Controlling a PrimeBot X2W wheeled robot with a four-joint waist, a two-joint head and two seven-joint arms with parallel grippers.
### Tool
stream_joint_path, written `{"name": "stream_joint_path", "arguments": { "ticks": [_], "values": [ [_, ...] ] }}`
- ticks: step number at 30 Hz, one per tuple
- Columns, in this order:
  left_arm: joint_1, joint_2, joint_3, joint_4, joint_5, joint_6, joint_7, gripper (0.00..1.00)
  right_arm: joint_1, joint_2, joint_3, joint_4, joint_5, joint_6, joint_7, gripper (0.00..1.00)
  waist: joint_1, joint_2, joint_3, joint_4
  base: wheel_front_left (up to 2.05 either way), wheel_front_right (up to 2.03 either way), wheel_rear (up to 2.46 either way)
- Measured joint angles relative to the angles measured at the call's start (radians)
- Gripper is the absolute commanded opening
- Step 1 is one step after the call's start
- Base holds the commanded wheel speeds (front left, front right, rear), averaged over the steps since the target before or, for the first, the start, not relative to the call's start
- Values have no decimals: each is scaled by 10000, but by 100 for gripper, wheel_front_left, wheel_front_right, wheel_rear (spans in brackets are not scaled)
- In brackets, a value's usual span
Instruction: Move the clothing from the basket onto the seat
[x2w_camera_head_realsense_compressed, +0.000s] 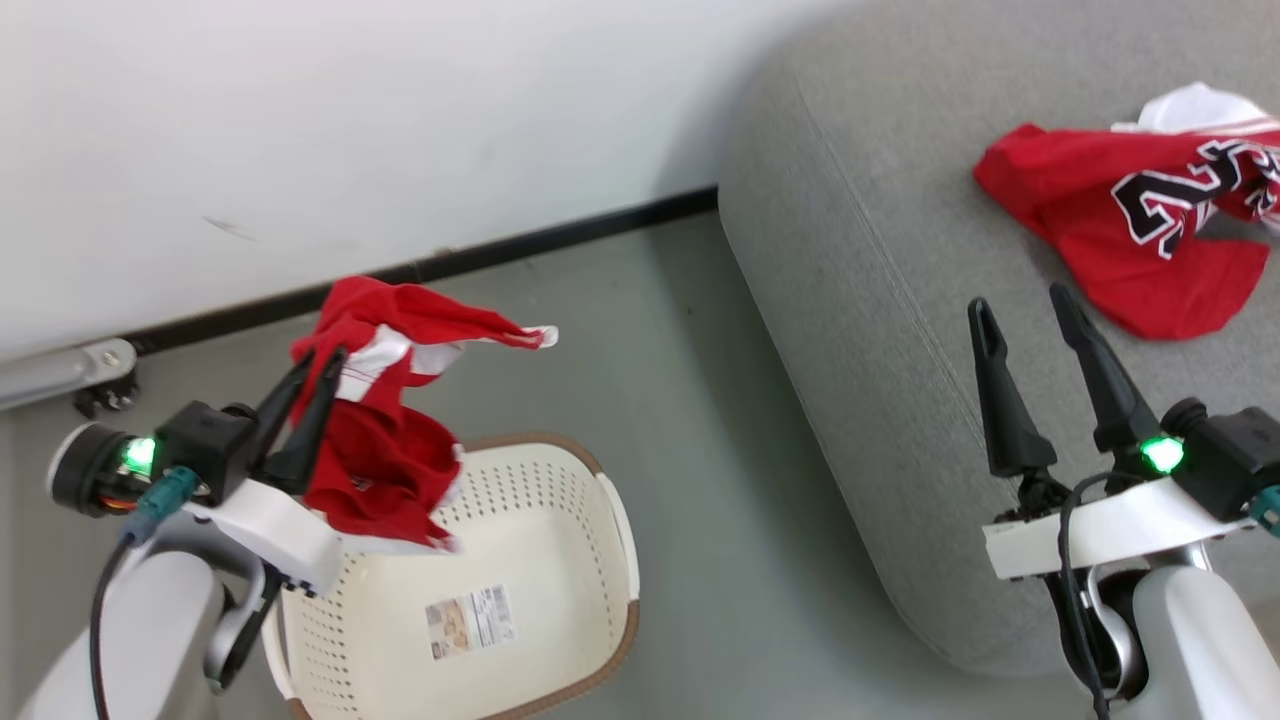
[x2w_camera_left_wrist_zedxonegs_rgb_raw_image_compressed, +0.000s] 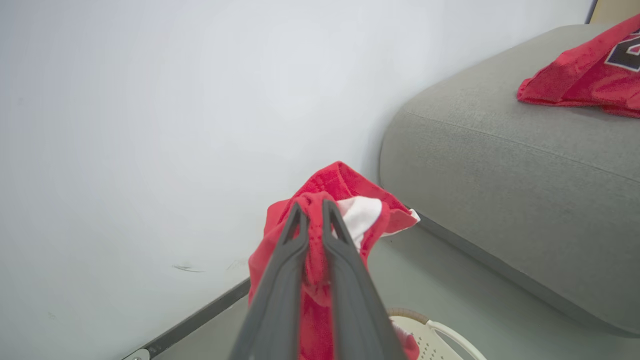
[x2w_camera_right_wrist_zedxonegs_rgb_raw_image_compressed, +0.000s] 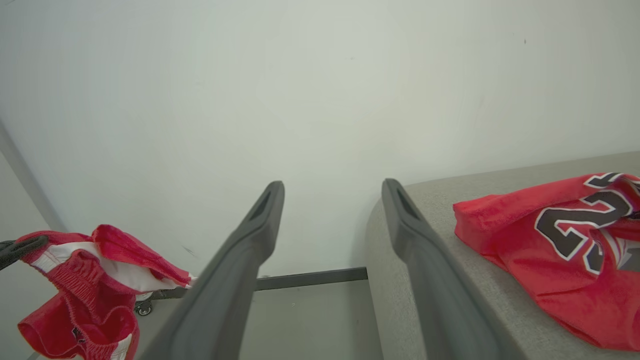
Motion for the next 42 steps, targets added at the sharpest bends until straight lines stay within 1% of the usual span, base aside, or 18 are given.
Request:
{"name": "stream_joint_path", "arguments": {
  "ticks": [6, 11, 17, 21, 28, 31, 34, 38, 42],
  "values": [
    [490, -376, 441, -740, 88, 48, 0, 0, 145, 0, -104, 222, -67, 0, 0, 100, 0, 0, -590, 271, 0, 0, 0],
    [972, -677, 907, -1342, 104, 98, 0, 0, 581, -2, -196, 313, -67, 0, 0, 100, 0, 0, -1047, 468, 0, 0, 0],
    [1197, -928, 1319, -2261, 504, 96, -27, 0, 893, 0, -98, 504, -67, 0, 0, 100, 0, 0, -1523, 691, 0, 0, 0],
    [1204, -932, 1371, -2851, 1099, 96, -31, 0, 1111, 0, -44, 577, -67, 0, 0, 100, 0, 0, -1792, 833, 0, 0, 0],
    [1427, -980, 1455, -3561, 1628, 69, -59, 0, 1296, 0, 2, 589, -21, 0, 0, 100, 0, 0, -2190, 1046, 0, 0, 0],
    [1427, -976, 1421, -3741, 1850, -17, -69, 0, 1494, -6, 215, 633, 270, 0, 0, 100, 0, 0, -2329, 1112, 0, 0, 0],
    [1427, -1018, 1375, -3889, 1935, -100, -69, 0, 1579, 2, 619, 650, 307, 0, 2, 100, 0, 0, -2448, 1166, 0, 0, 0],
    [1426, -1114, 1325, -4111, 2025, -198, -69, 0, 1735, -10, 848, 637, 351, 0, 2, 100, 0, 0, -2573, 1217, 0, 0, 0],
    [1426, -1266, 1202, -4201, 2201, -284, -69, 0, 1753, -21, 1411, 566, 418, 0, 2, 100, 0, 0, -2662, 1240, 0, 0, 0]
  ]
}}
